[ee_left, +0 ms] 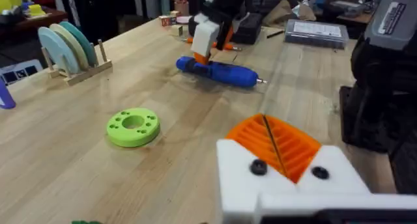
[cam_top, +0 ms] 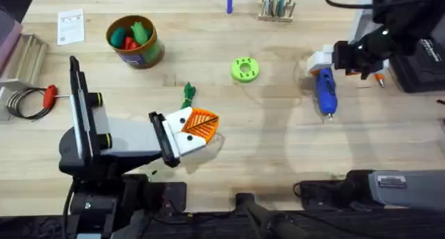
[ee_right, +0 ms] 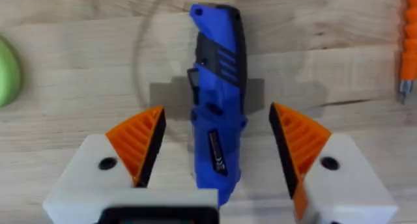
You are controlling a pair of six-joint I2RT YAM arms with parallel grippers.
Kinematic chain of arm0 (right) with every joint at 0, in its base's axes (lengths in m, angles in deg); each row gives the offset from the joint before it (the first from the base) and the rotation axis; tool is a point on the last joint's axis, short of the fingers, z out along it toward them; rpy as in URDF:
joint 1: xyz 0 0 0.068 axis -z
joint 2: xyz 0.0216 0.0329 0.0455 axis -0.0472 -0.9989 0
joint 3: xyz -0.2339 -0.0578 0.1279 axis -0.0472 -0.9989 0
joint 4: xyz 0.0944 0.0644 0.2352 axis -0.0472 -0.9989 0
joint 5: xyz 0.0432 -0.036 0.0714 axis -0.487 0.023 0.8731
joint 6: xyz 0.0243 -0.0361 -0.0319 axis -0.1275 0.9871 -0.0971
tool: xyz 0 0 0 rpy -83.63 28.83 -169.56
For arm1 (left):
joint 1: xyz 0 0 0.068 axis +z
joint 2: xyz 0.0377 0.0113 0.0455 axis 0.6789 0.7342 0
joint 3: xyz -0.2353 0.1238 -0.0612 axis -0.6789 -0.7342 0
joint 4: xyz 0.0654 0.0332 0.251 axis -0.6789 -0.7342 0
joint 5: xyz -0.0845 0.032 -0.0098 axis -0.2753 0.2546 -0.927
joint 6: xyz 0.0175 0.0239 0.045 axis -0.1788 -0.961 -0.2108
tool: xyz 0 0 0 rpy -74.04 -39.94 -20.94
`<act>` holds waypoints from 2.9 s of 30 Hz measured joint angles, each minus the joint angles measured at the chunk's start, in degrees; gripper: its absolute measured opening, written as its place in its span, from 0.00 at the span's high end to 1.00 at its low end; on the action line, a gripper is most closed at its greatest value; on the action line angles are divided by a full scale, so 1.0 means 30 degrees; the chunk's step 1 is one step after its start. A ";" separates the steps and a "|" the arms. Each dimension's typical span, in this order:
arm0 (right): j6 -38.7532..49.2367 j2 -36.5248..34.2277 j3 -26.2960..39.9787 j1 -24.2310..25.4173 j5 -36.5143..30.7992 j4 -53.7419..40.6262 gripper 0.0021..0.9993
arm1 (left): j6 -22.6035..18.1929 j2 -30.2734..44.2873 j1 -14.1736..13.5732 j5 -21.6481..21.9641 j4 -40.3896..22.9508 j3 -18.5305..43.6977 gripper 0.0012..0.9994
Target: Pick up the gripper from the table and insert it into the empty holder that is missing its gripper. Then pick up a screw, insert it into the mounting hole, and use the screwdriver to tighten it. Finally, clean up the table by picking up the vegetable and placing it into the bucket.
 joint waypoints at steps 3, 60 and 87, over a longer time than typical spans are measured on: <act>0.0674 -0.1188 0.0137 0.0171 -0.0005 0.0087 0.03 | 0.0000 0.0000 0.0000 0.0000 0.0002 -0.0005 1.00; -0.2521 0.1716 0.6084 -0.2472 0.6892 0.8183 0.98 | 0.0000 0.0000 0.0000 0.0000 0.0007 0.0000 1.00; -0.9864 0.1711 -0.2455 -1.0467 1.3550 3.2689 0.98 | 0.0000 0.0000 0.0000 0.0006 0.0007 0.0000 1.00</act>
